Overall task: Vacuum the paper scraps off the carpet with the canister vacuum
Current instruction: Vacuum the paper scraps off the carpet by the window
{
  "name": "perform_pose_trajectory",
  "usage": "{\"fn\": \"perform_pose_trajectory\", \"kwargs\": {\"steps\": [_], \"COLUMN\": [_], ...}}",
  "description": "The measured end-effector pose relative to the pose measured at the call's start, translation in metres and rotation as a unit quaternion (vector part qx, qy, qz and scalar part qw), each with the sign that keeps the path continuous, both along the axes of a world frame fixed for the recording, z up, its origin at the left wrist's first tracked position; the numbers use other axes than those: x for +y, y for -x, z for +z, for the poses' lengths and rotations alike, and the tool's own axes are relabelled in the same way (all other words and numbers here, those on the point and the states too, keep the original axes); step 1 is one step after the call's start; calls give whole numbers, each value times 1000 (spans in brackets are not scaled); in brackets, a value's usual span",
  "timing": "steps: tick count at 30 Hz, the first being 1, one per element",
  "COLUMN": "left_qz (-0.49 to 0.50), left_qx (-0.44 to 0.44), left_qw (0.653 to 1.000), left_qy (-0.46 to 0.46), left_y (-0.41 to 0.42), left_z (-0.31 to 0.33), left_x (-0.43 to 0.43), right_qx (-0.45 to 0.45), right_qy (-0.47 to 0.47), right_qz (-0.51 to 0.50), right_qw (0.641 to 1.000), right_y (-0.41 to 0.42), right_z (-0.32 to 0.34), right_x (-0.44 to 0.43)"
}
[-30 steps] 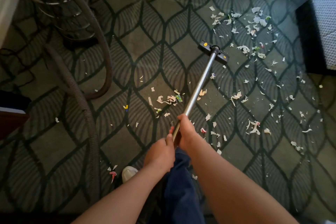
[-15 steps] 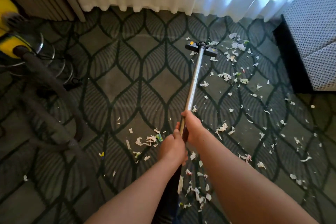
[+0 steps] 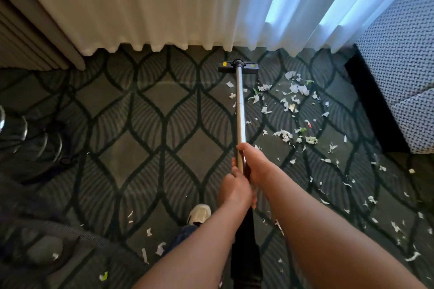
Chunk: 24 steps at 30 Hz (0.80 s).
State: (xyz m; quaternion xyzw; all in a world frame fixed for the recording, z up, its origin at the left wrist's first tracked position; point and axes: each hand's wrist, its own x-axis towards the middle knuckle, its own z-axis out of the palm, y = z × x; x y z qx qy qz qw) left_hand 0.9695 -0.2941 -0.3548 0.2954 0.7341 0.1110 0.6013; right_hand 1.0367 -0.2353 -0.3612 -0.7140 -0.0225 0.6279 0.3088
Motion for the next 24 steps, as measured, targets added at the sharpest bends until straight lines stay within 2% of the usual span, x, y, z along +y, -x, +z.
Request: {"fn": "perform_pose_trajectory", "kwargs": {"steps": [6, 10, 14, 17, 20, 22, 24], "left_qz": [22, -90, -132, -145, -203, -245, -270], "left_qx": [-37, -18, 11, 53, 72, 55, 38], "left_qw": [999, 996, 991, 988, 976, 967, 962], "left_qy": [15, -6, 31, -6, -41, -32, -27], "left_y": [-34, -27, -18, -29, -42, -50, -57], "left_z": [-35, -45, -47, -44, -33, -29, -25], "left_x": [102, 155, 194, 223, 244, 251, 249], "right_qx": [8, 1, 72, 126, 168, 160, 105], "right_qy": [17, 51, 100, 66, 39, 37, 11], "right_qz": [-11, 1, 27, 26, 3, -30, -28], "right_qw": [1000, 999, 992, 989, 985, 986, 994], "right_y": [-30, -51, -65, -58, -51, -51, -55], "right_z": [-41, -45, -36, -22, -11, -8, -6], "right_x": [98, 127, 134, 138, 127, 114, 107]}}
